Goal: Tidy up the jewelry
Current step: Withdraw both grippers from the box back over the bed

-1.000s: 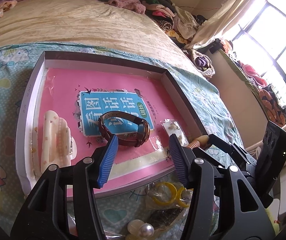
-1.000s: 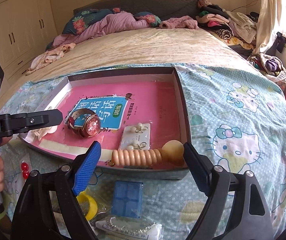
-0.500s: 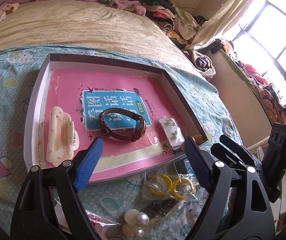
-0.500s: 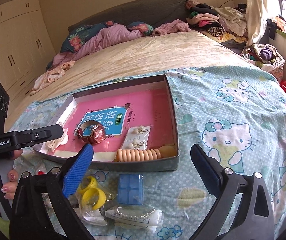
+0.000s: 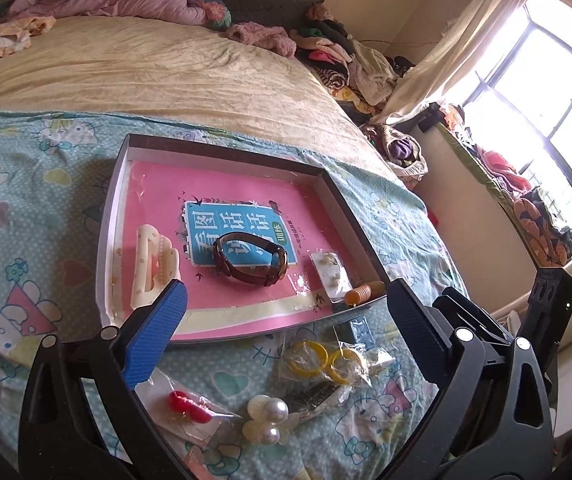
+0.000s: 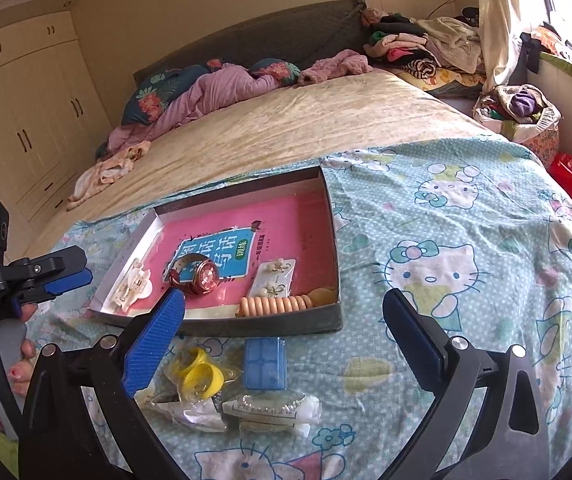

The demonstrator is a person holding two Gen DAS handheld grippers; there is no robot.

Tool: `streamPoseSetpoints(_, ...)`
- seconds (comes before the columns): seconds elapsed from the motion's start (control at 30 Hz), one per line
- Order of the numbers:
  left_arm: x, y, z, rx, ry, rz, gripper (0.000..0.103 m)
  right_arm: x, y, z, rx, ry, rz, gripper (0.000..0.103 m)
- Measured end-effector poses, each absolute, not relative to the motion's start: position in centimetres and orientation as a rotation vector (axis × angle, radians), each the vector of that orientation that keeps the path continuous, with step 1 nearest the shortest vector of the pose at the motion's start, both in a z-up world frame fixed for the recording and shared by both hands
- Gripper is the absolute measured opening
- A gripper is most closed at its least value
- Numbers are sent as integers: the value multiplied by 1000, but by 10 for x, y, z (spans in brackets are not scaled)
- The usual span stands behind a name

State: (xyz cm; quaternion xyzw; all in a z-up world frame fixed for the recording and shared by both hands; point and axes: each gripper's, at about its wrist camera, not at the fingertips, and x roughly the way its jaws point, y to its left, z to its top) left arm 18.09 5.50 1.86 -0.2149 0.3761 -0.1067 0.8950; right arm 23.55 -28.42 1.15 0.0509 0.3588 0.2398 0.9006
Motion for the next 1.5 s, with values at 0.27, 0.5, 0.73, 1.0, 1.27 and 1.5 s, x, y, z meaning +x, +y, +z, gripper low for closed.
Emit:
streamPoseSetpoints(0.27,165,58,33,-441,749,-225,93,219,-286,32,105,704,503,99)
streamPoseSetpoints(0.5,151,60,46,-435,723,-230,93,203,-290,48,101,671,503,99)
streamPoseSetpoints(0.73,138,58,53,-408,714,-242,93,188,-298,59,100,653,496,99)
streamPoseSetpoints(1.0,123,50,56,-339,721,-246,93,172,-299,66,72,645,497,99)
streamPoseSetpoints(1.27,111,44,48,-318,749,-255,93,159,-298,63,43,656,504,99)
streamPoseSetpoints(1.5,104,35,39,-283,776,-268,93,150,-296,61,19,664,509,99)
